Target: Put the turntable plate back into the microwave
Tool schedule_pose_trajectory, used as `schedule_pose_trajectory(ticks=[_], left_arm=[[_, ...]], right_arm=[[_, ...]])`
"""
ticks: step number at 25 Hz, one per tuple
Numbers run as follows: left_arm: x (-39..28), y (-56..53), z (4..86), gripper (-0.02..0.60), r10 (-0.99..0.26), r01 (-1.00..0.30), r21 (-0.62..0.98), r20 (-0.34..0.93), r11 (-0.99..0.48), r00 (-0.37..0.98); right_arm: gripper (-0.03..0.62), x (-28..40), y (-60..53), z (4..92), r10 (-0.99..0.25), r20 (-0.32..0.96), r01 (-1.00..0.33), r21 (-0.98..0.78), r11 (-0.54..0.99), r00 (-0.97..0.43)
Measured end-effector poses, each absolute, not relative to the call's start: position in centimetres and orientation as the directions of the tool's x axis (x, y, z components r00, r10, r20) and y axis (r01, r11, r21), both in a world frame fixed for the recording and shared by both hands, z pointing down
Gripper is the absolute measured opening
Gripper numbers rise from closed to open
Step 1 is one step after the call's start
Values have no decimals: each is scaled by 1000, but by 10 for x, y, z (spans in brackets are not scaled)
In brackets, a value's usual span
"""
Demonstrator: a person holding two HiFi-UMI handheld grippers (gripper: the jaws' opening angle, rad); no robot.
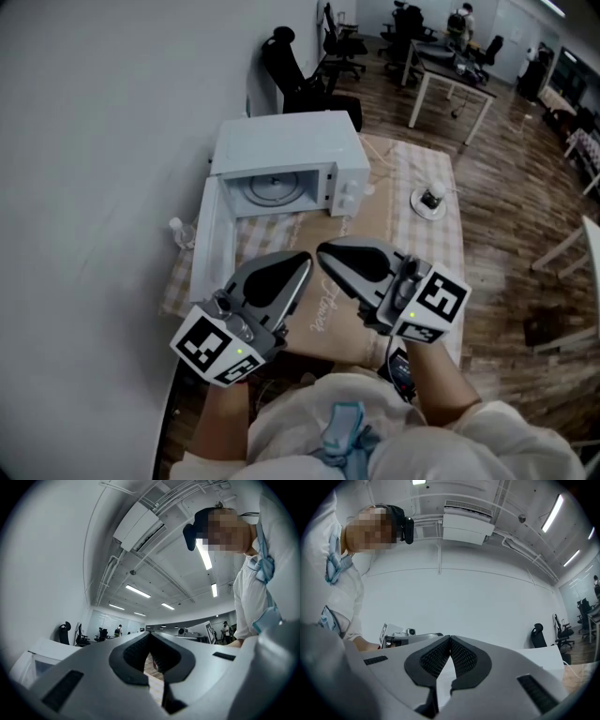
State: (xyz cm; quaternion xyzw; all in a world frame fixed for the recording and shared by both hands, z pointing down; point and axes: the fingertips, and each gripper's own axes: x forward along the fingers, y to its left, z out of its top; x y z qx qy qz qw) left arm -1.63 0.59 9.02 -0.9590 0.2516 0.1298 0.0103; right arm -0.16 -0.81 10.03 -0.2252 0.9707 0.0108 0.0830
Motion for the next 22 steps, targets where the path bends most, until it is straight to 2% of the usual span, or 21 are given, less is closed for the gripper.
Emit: schedule_pose_trajectory(ticks=[8, 22], left_arm=[[-9, 9, 90, 1, -460, -457, 75, -259, -886, 849], [2, 0, 103, 0, -470, -457, 113, -253, -882, 846]], right_arm=[[32, -1, -1, 99, -423, -120, -425, -10, 905, -898], [31, 13, -11, 108, -437, -126, -435, -42, 899, -891]])
